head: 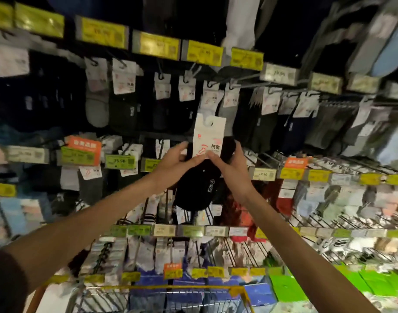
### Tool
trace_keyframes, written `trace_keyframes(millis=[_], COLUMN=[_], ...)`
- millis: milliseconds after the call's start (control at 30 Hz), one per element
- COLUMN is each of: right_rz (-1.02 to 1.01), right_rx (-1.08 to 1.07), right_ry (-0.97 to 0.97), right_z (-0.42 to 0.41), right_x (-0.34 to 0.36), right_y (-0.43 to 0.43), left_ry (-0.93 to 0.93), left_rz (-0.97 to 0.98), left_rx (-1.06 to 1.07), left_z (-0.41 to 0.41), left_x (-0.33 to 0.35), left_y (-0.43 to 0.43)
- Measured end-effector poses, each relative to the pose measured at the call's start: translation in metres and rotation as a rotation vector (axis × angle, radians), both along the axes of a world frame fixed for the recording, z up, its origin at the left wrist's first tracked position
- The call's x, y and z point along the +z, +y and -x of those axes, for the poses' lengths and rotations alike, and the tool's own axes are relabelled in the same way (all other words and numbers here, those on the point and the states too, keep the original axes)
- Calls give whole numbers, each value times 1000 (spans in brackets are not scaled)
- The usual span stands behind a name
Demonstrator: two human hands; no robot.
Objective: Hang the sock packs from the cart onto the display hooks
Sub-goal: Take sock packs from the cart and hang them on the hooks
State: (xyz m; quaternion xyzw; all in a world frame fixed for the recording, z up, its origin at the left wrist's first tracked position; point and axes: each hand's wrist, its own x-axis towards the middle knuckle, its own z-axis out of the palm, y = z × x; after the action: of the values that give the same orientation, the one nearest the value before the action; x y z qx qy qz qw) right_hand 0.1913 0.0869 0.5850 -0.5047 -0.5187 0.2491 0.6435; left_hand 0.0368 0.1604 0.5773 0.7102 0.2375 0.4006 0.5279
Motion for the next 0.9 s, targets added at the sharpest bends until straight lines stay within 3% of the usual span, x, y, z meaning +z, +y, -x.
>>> trace_keyframes(millis=[400,900], right_rz=[-71,-238], right_rx=[38,168], right_ry=[0,17], right_z=[-13,-32], right_x=[73,81], right_y=[85,112], left_ry=[58,-42], left_rz=[-221,-380], left_rx=[307,302], left_z=[-19,-30], left_x=[65,82], left_y=[60,78])
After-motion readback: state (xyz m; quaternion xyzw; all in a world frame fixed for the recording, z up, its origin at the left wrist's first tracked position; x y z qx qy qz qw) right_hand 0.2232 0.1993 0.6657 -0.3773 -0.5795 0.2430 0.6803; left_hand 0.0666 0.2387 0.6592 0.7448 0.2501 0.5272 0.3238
